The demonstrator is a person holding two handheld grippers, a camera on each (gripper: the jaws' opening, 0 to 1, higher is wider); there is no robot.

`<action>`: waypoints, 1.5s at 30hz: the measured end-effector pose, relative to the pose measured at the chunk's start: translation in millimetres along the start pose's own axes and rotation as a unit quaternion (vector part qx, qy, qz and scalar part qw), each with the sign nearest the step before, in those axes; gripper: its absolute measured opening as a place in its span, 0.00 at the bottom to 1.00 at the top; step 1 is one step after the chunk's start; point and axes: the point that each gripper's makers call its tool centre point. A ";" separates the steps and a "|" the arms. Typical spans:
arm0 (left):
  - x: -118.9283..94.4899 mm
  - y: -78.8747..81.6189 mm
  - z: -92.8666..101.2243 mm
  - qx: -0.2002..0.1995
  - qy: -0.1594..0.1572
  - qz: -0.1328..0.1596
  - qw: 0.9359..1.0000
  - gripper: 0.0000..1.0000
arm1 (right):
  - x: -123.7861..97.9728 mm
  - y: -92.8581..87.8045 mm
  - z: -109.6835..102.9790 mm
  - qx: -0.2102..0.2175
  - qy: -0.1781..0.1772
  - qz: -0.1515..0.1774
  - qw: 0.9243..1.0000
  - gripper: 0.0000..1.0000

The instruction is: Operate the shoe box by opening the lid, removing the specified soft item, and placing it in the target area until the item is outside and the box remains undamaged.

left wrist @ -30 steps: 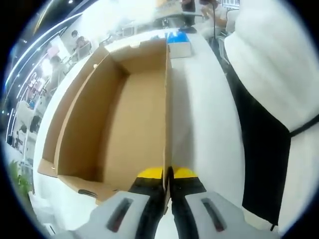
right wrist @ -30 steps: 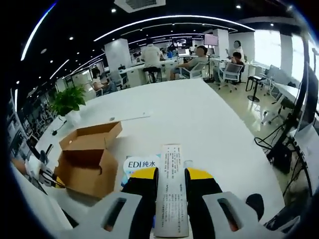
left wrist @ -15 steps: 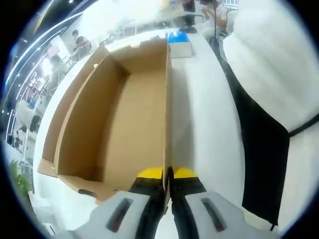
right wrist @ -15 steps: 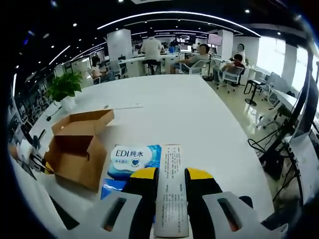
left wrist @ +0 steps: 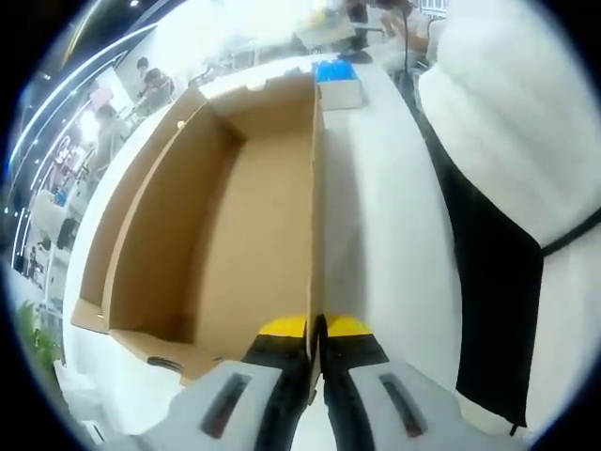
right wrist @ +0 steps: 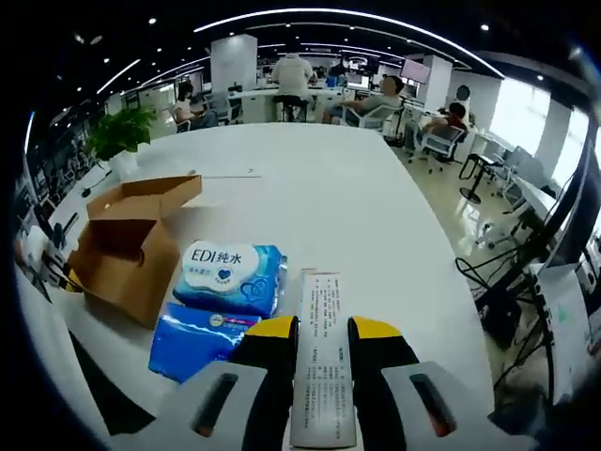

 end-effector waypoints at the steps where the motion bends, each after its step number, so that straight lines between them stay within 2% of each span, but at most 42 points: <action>1: 0.0 0.1 0.0 0.000 0.000 0.000 1.000 0.03 | 0.1 -2.3 0.9 -0.002 -0.001 -0.002 1.000 0.20; 5: 0.1 -0.1 -0.2 -0.003 0.001 -0.001 1.000 0.03 | -0.2 -14.1 2.0 0.016 0.001 -0.013 1.000 0.20; 14: 0.3 -0.2 -0.5 -0.005 0.009 -0.004 1.000 0.03 | 2.4 -47.4 -12.1 0.035 0.013 -0.045 0.998 0.20; 17: 0.2 0.0 -0.3 -0.005 0.009 -0.005 1.000 0.03 | 3.7 -52.0 -14.1 0.045 0.017 -0.042 0.998 0.20; 18: 0.2 0.1 -0.3 -0.004 0.009 -0.004 1.000 0.03 | 10.5 -54.8 -7.9 0.049 0.020 -0.045 0.998 0.20; 22: 0.1 0.1 -0.1 -0.004 0.008 -0.005 1.000 0.03 | 10.5 -61.9 -11.9 0.034 0.019 -0.047 0.998 0.20; 29: 0.1 0.3 -0.2 -0.004 0.009 -0.005 1.000 0.03 | 21.9 -76.6 -10.5 0.039 0.030 -0.043 0.998 0.20; 32: 0.1 0.3 -0.2 -0.004 0.009 -0.005 1.000 0.03 | 26.8 -79.5 -4.8 0.033 0.027 -0.024 0.999 0.20; 35: 0.3 0.3 -0.4 -0.004 0.009 -0.005 1.000 0.03 | 30.8 -82.0 -4.8 0.030 0.031 -0.021 0.999 0.20; 40: 0.3 0.3 -0.3 -0.004 0.008 -0.005 1.000 0.03 | 35.2 -86.9 -2.7 0.015 0.029 -0.030 0.999 0.20; 45: 0.2 0.3 -0.3 -0.004 0.007 -0.005 1.000 0.03 | 34.0 -92.0 3.5 0.018 0.019 -0.043 0.999 0.20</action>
Point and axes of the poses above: the point that each gripper's makers call its tool centre point, and the gripper's own axes: x roughly forward along the fingers, z roughly to its right, y roughly out of its top, and after that the axes turned 10 degrees about x, right-handed
